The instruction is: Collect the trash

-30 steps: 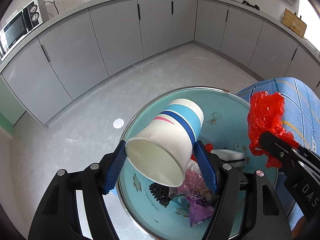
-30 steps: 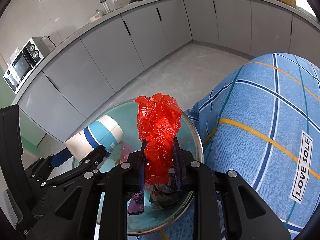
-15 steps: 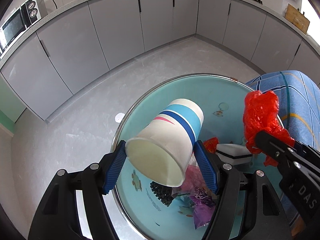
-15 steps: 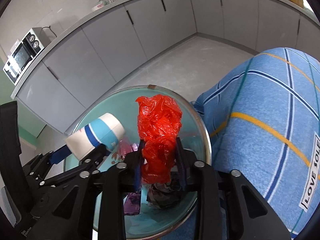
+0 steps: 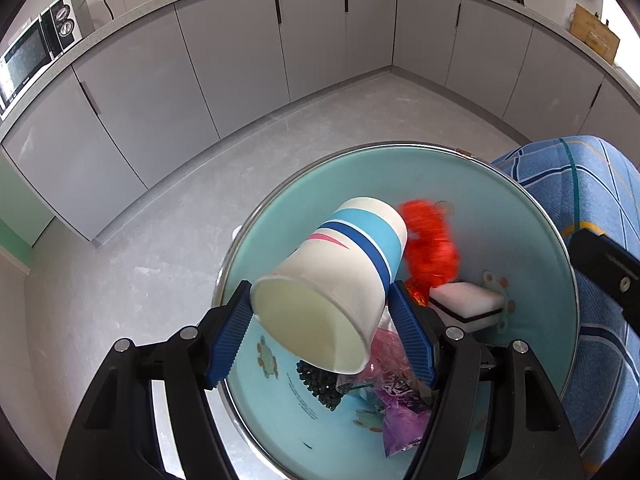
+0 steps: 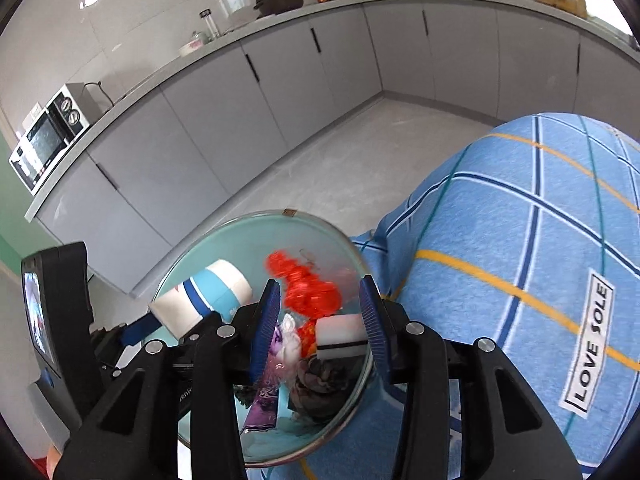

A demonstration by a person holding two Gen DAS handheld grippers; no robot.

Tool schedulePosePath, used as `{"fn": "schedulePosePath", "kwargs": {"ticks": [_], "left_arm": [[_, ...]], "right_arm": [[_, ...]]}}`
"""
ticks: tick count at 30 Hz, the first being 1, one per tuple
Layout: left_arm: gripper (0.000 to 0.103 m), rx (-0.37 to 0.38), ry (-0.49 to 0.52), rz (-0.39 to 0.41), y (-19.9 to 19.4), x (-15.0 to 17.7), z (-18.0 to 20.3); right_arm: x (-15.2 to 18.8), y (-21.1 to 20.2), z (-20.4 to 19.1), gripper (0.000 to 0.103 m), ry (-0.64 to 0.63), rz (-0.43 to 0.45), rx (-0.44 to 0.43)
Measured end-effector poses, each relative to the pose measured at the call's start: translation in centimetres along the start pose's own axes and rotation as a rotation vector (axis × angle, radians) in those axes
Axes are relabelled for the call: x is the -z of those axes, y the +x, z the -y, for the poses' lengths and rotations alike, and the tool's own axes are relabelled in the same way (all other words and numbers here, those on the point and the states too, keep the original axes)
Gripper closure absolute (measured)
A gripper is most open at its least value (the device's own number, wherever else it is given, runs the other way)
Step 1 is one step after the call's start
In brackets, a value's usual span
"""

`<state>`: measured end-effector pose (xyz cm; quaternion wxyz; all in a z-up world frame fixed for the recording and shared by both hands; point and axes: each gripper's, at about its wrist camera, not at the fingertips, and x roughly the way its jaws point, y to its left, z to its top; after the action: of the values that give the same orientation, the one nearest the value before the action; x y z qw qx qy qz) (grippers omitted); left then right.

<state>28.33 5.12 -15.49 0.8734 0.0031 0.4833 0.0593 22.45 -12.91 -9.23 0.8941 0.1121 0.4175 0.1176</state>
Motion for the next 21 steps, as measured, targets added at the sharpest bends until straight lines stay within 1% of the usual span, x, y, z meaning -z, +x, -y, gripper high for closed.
{"fn": "schedulePosePath", "kwargs": {"ticks": [3,6,7,9,11,12,15,16,17,18,19,21], "left_arm": [[0.034,0.000,0.004,-0.007,-0.1,0.3,0.3],[0.031,-0.003,0.005,-0.010,-0.3,0.6,0.4],[0.029,-0.002,0.006,-0.011,-0.3,0.6,0.5],[0.028,0.008,0.006,-0.014,-0.6,0.7,0.6],[0.021,0.002,0.007,-0.013,-1.0,0.9,0.8],[0.016,0.001,0.007,-0.009,-1.3,1.1,1.0],[0.009,-0.002,0.007,0.002,-2.2,1.4,1.4],[0.009,0.007,0.002,0.003,-2.6,1.5,1.4],[0.009,0.012,-0.003,0.004,-2.8,1.6,1.4],[0.008,0.018,-0.011,0.011,-3.4,1.7,1.3],[0.007,0.016,-0.019,0.027,-4.0,1.9,1.1],[0.006,0.001,-0.036,0.078,-5.7,2.5,0.8]], "right_arm": [[0.1,-0.2,0.3,0.061,0.013,0.004,0.011],[0.3,-0.5,0.7,0.061,0.029,0.009,0.013],[0.4,-0.7,0.9,0.061,0.036,0.012,0.015],[0.4,-1.2,1.1,0.061,0.046,0.019,0.015],[0.4,-1.7,1.4,0.060,0.054,0.027,0.014],[0.4,-2.1,1.5,0.058,0.060,0.035,0.014],[0.5,-3.4,1.8,0.052,0.076,0.062,0.016],[0.6,-3.8,1.8,0.049,0.081,0.070,0.016],[0.6,-4.3,1.9,0.049,0.087,0.081,0.016],[0.7,-4.8,2.0,0.047,0.093,0.090,0.013],[0.8,-5.3,2.1,0.041,0.098,0.100,0.012],[1.2,-6.0,2.2,0.035,0.102,0.119,0.013]]}}
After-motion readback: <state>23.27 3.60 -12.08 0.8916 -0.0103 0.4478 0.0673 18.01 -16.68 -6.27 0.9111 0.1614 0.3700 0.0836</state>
